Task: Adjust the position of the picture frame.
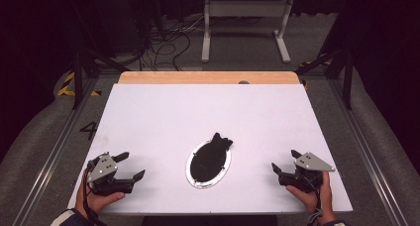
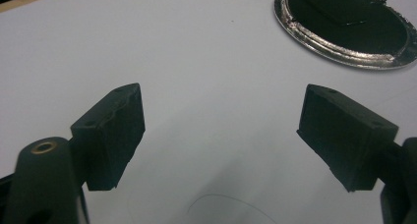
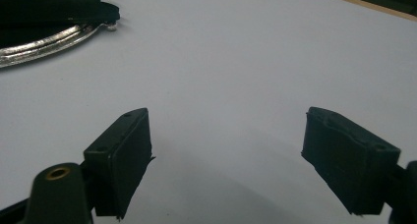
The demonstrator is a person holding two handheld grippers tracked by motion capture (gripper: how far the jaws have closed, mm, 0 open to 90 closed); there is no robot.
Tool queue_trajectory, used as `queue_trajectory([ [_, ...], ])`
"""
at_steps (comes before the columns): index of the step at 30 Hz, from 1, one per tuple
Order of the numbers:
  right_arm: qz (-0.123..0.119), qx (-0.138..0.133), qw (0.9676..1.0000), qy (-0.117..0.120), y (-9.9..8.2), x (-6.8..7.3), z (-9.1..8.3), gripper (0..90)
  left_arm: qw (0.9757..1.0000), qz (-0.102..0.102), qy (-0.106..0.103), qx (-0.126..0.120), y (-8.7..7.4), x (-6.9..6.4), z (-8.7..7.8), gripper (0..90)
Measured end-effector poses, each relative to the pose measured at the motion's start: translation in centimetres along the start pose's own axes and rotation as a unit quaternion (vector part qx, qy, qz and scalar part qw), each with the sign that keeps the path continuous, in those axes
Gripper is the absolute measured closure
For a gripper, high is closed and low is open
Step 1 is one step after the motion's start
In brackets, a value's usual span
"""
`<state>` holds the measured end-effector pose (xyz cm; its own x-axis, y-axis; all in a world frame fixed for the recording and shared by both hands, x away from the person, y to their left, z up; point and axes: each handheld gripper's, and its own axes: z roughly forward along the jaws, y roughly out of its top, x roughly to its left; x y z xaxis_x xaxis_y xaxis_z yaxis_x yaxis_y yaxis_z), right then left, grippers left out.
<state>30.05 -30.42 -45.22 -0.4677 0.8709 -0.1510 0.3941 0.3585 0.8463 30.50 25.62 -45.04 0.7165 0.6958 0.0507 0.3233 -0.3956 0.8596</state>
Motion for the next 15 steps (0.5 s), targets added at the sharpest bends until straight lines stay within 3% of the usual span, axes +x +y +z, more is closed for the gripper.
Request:
queue_trajectory([
  [6,-0.002,0.002,1.0000,0.001,0.3,0.0,0.2,19.5,0.9990,0.025,-0.018,0.034,-0.1,-0.8,0.7,26.2],
  [9,-0.003,-0.001,1.0000,0.000,0.5,0.1,0.2,20.6,0.9984,0.031,-0.026,0.039,0.0,-0.9,0.7,33.3],
  [10,0.000,-0.002,1.0000,0.002,0.6,0.0,0.3,21.8,0.9980,0.029,-0.038,0.041,0.1,-1.0,0.7,33.3],
  [12,0.009,-0.001,0.9999,0.007,0.8,0.0,0.6,28.0,0.9967,0.032,-0.058,0.047,0.3,-1.4,1.0,45.8],
  [15,0.004,-0.002,0.9994,0.033,1.6,0.1,1.2,46.7,0.9920,0.054,-0.092,0.068,0.9,-2.8,1.9,60.8],
])
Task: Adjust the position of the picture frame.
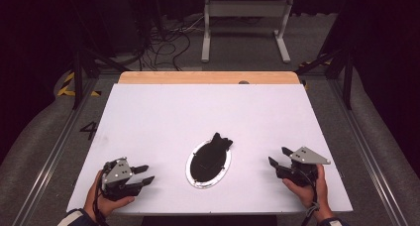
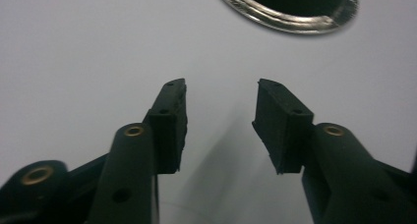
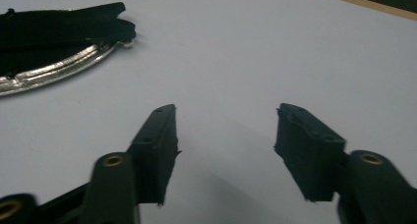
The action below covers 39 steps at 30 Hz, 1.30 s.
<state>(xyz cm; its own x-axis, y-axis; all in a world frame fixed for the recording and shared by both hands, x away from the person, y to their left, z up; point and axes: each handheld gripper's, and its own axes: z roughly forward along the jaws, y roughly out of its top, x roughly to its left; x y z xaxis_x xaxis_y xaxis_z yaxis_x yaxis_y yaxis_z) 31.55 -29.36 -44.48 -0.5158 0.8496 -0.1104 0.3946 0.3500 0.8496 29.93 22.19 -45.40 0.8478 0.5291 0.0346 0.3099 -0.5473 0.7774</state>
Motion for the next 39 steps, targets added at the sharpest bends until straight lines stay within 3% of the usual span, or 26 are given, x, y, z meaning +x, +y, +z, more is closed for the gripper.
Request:
queue_trajectory([
  [2,-0.001,-0.001,0.9998,0.017,0.5,0.0,0.6,55.6,0.9998,0.009,-0.017,0.003,0.7,-0.8,0.8,70.6],
  [3,-0.001,-0.001,0.9998,0.017,0.5,0.0,0.6,55.6,0.9998,0.009,-0.017,0.003,0.7,-0.8,0.8,73.8],
  [5,-0.001,0.007,0.9994,0.033,0.9,0.1,1.4,64.9,0.9992,0.007,-0.038,0.003,1.4,-1.5,1.6,76.9],
  [6,-0.009,0.018,0.9991,0.038,1.3,0.1,2.3,73.7,0.9987,0.016,-0.048,0.010,1.9,-2.3,2.4,80.9],
  [7,-0.009,0.018,0.9991,0.038,1.3,0.1,2.3,73.7,0.9987,0.016,-0.048,0.010,1.9,-2.3,2.4,81.7],
  [8,-0.001,0.021,0.9985,0.050,1.9,0.1,3.1,80.1,0.9976,0.036,-0.055,0.022,2.5,-3.1,3.2,82.6],
  [12,0.011,0.013,0.9975,0.068,3.3,0.4,4.8,89.7,0.9958,0.049,-0.070,0.031,3.4,-4.1,4.5,82.2],
  [17,0.008,0.016,0.9964,0.082,5.5,2.0,7.0,90.0,0.9945,0.051,-0.086,0.032,4.1,-4.8,5.7,82.7],
  [19,0.009,0.014,0.9958,0.090,6.1,2.7,7.8,90.0,0.9928,0.055,-0.101,0.034,4.6,-5.5,6.6,82.4],
  [22,0.005,0.015,0.9950,0.098,6.8,3.5,8.9,90.0,0.9909,0.069,-0.108,0.042,5.0,-6.2,7.3,80.8],
  [28,-0.004,0.028,0.9942,0.104,7.4,4.9,10.7,90.0,0.9907,0.067,-0.111,0.042,5.3,-6.3,7.8,84.0],
  [32,0.003,0.027,0.9940,0.106,7.6,5.2,11.4,90.0,0.9905,0.063,-0.116,0.040,5.2,-6.4,8.0,84.2],
  [36,0.000,0.032,0.9943,0.102,7.7,5.4,11.7,90.0,0.9914,0.061,-0.110,0.038,5.2,-6.4,8.1,83.8],
  [39,0.000,0.036,0.9941,0.102,7.8,5.6,12.2,90.0,0.9915,0.071,-0.101,0.041,5.5,-6.6,8.2,83.5],
])
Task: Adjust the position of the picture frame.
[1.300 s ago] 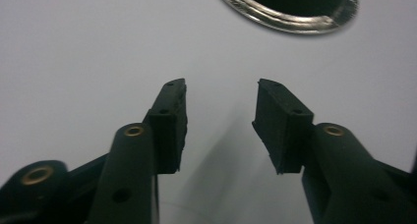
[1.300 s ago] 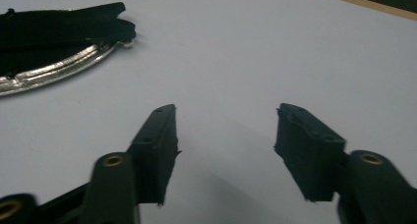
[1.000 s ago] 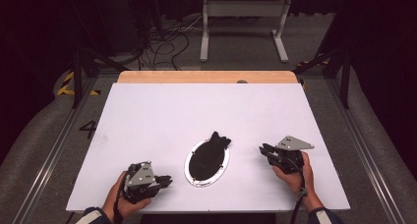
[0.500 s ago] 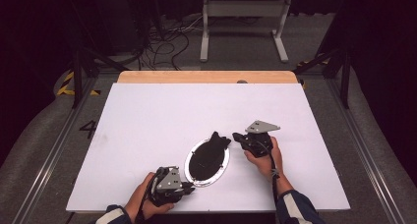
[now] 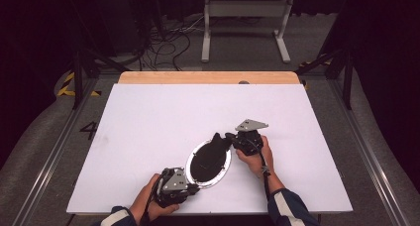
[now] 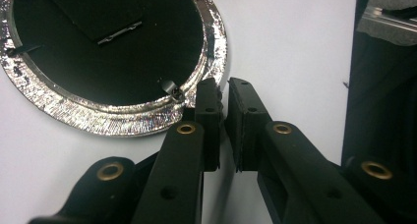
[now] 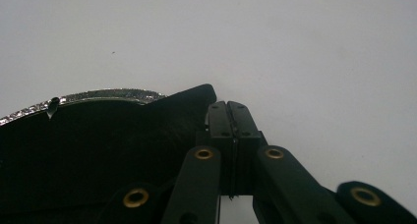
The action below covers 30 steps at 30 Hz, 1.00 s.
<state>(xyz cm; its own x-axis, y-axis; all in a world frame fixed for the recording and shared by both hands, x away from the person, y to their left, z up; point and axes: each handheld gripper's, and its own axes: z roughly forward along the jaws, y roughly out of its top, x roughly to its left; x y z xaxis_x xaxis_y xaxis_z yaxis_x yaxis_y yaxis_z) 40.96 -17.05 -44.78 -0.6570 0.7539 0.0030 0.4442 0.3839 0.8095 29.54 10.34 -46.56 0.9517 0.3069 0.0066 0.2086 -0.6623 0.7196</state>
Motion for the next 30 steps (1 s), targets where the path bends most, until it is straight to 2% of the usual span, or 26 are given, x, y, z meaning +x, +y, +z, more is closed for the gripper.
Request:
queue_trajectory([
  [8,0.004,0.011,0.9999,-0.004,-0.18,-0.15,0.30,90.0,1.0000,-0.003,0.003,-0.002,0.13,0.03,0.20,85.6],
  [14,-0.003,0.013,0.9999,-0.003,-0.18,-0.12,0.28,90.0,0.9999,-0.007,-0.009,-0.010,0.09,0.40,0.37,89.8],
  [18,-0.005,0.015,0.9999,-0.005,-0.14,-0.08,0.22,90.0,1.0000,0.002,-0.006,-0.004,0.21,0.39,0.34,89.8],
  [30,-0.009,0.018,0.9998,-0.004,-0.16,-0.10,0.17,90.0,1.0000,0.006,-0.005,-0.001,0.27,0.39,0.33,89.9],
])
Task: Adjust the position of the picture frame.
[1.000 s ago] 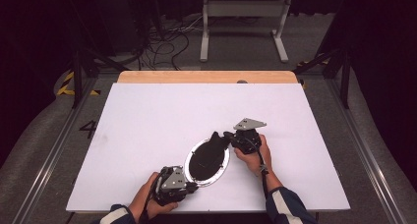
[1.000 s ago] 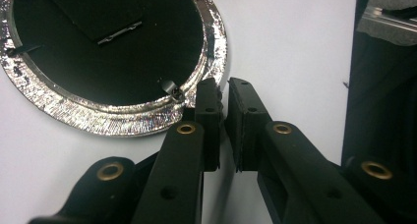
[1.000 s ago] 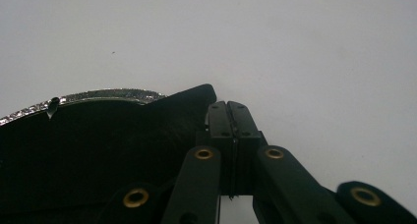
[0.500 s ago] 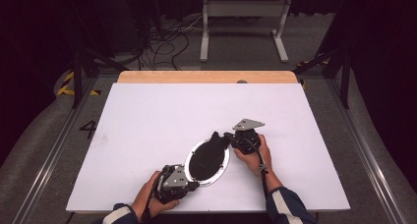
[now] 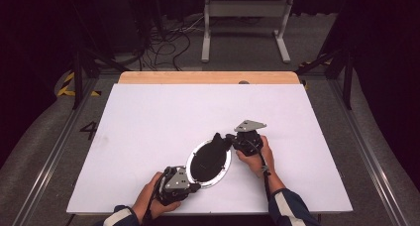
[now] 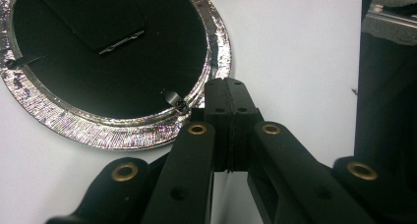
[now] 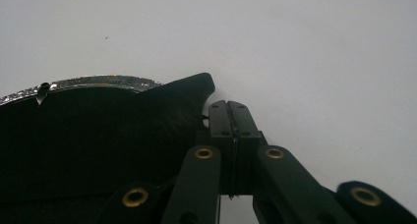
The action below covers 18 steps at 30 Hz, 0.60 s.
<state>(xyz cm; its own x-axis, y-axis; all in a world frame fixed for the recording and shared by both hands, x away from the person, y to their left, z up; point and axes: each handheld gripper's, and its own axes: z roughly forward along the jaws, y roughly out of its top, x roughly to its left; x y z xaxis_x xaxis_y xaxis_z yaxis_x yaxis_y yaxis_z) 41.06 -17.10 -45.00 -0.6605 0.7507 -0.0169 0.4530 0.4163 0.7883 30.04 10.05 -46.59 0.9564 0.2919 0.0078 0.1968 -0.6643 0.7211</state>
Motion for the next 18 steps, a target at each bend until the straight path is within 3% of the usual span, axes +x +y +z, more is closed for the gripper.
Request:
queue_trajectory([
  [18,-0.005,0.004,1.0000,0.002,0.14,-0.02,-0.09,90.0,1.0000,0.003,0.005,0.003,0.04,-0.06,-0.03,89.9],
])
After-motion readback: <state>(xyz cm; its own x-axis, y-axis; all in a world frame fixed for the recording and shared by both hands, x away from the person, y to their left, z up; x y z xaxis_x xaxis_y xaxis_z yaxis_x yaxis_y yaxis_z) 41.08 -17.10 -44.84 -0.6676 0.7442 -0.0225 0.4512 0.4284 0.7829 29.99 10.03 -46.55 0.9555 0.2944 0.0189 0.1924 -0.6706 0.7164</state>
